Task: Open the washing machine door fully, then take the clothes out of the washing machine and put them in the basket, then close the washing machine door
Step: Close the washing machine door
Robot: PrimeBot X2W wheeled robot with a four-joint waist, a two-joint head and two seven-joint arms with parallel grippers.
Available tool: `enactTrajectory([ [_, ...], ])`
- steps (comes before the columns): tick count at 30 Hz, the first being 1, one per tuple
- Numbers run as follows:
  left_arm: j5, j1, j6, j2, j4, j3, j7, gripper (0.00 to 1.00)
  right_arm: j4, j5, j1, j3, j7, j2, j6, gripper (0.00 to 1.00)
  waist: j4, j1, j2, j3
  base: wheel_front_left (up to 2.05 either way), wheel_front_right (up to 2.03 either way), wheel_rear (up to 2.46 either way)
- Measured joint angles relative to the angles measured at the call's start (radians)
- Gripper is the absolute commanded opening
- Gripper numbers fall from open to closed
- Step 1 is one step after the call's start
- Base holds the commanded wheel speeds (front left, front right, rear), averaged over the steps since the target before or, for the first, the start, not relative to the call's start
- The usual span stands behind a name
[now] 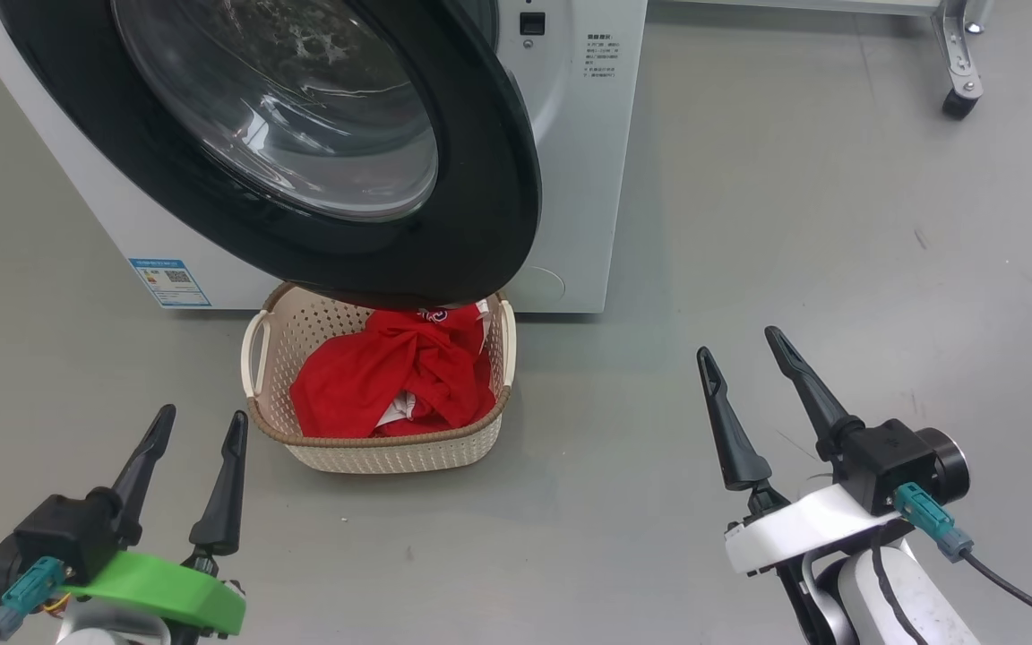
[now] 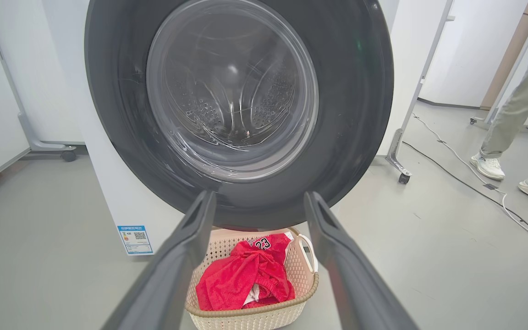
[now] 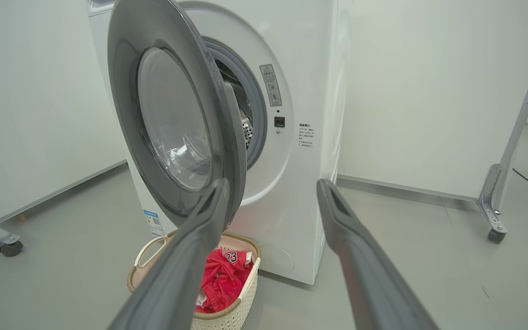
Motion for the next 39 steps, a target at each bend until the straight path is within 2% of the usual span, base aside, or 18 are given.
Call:
enactTrajectory([
  [25, 0.06, 0.01, 0.0, -0.045, -0.046, 0.028, 0.0, 1.0, -0.016, -0.02, 0.003, -0.013, 0.0, 0.005, 0.002, 1.0, 0.004, 0.0, 0.0, 0.033, 0.0, 0.0, 0.0],
  [26, 0.063, 0.01, 0.0, -0.046, -0.048, 0.028, -0.001, 1.0, -0.018, -0.022, 0.003, -0.013, 0.0, 0.005, 0.002, 0.56, 0.005, 0.0, 0.0, 0.037, 0.0, 0.0, 0.0],
  [27, 0.064, 0.01, 0.0, -0.047, -0.049, 0.028, -0.001, 1.0, -0.022, -0.03, 0.003, -0.014, 0.0, 0.005, 0.001, 0.19, 0.007, 0.0, 0.0, 0.041, 0.0, 0.0, 0.0],
  [28, 0.065, 0.01, 0.0, -0.049, -0.05, 0.027, -0.001, 1.0, -0.03, -0.036, 0.002, -0.015, 0.0, 0.005, 0.002, 0.0, 0.008, 0.0, 0.0, 0.045, 0.0, 0.0, 0.0],
  [35, 0.073, 0.008, 0.0, -0.058, -0.058, 0.021, -0.001, 1.0, -0.045, -0.058, -0.014, 0.005, 0.0, -0.006, 0.027, 0.0, 0.023, 0.0, 0.0, 0.073, 0.0, 0.0, 0.0],
  [39, 0.073, 0.003, -0.001, -0.065, -0.064, 0.009, -0.001, 1.0, -0.05, -0.074, -0.061, 0.038, 0.0, -0.014, 0.054, 0.0, 0.038, 0.0, 0.0, 0.097, 0.0, 0.0, 0.0],
])
